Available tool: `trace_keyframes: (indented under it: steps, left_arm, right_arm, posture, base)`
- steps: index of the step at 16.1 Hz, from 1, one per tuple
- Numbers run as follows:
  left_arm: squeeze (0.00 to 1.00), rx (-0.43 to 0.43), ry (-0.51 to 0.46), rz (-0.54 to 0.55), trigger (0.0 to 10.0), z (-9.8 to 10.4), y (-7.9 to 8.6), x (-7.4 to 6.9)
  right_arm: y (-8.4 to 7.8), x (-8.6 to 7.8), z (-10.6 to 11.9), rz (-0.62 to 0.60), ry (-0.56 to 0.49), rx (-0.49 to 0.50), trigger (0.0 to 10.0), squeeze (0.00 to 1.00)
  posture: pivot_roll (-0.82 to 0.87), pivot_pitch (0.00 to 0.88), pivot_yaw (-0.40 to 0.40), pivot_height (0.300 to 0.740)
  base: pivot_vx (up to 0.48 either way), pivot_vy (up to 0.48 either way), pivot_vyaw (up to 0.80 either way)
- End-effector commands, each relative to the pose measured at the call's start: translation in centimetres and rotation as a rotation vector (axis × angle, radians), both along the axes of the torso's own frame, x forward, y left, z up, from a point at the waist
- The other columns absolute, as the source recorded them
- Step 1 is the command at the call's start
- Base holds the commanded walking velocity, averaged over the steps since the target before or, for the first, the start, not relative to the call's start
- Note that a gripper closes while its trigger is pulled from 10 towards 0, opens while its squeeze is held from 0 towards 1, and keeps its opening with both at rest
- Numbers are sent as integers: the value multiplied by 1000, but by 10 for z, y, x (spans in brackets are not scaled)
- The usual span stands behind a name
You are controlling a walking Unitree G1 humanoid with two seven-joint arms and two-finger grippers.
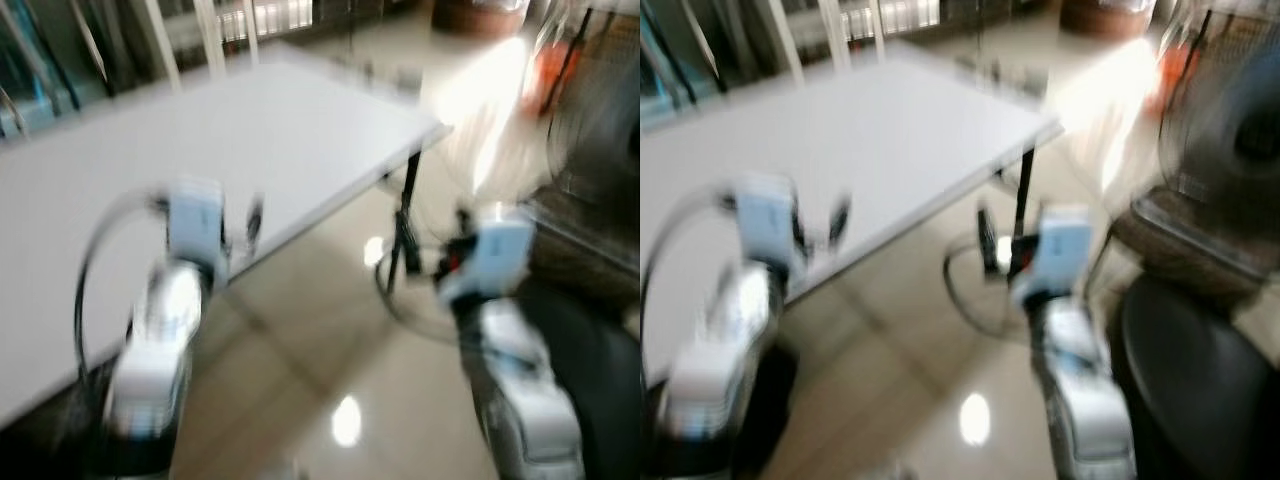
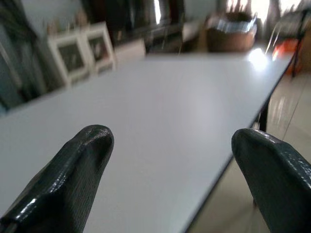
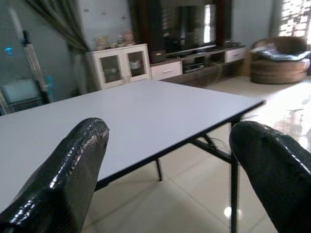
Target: Setting the table
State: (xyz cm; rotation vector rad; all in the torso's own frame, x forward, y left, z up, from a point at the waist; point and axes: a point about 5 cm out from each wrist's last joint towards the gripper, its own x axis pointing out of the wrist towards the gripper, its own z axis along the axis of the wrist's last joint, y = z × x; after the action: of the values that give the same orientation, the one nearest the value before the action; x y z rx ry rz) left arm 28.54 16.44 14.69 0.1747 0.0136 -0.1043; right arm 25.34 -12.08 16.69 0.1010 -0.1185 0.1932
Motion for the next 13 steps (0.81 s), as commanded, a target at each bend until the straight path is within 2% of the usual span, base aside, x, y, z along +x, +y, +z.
trace_keyframes:
  steps: [1, 2, 3, 6, 8, 10, 13]
  left_arm:
    - [0, 27, -19, -11, 10000, 1, -4, -2]
    - [0, 49, -17, 2, 10000, 0, 0, -11]
    - [0, 56, -18, 7, 10000, 1, 1, -14]
    - [0, 70, -71, 58, 10000, 11, 7, -17]
    - [0, 70, -104, 34, 10000, 20, 4, -17]
    - [0, 62, -115, 4, 10000, 30, 1, -19]
    - [0, 62, -86, 31, 10000, 25, 5, -15]
  right_arm:
    - [-4, -3, -3, -20, 26, -26, 10000, 0]
    - [-9, -3, -18, -56, 104, -70, 10000, 0]
    - [-11, -3, -21, -60, 118, -70, 10000, 0]
    - [-8, 3, -13, 9, 94, -91, 10000, 0]
    - [-6, 4, -14, 25, 102, -90, 10000, 0]
    - [-3, 5, -20, 26, 125, -84, 10000, 0]
    - [-7, 6, -18, 3, 116, -79, 10000, 0]
  posture:
    - [42, 0, 15, 740]
    - [59, 0, -4, 740]
    - [71, 0, -20, 740]
    - [90, 0, -51, 740]
    - [121, 4, -67, 740]
    - [139, 9, -47, 740]
    - [129, 2, -14, 740]
  base:
    - [0, 0, 800]
    - [0, 0, 800]
    - [0, 0, 800]
    - [0, 0, 800]
    - [0, 0, 800]
    - [0, 480, 800]
    - [0, 480, 800]
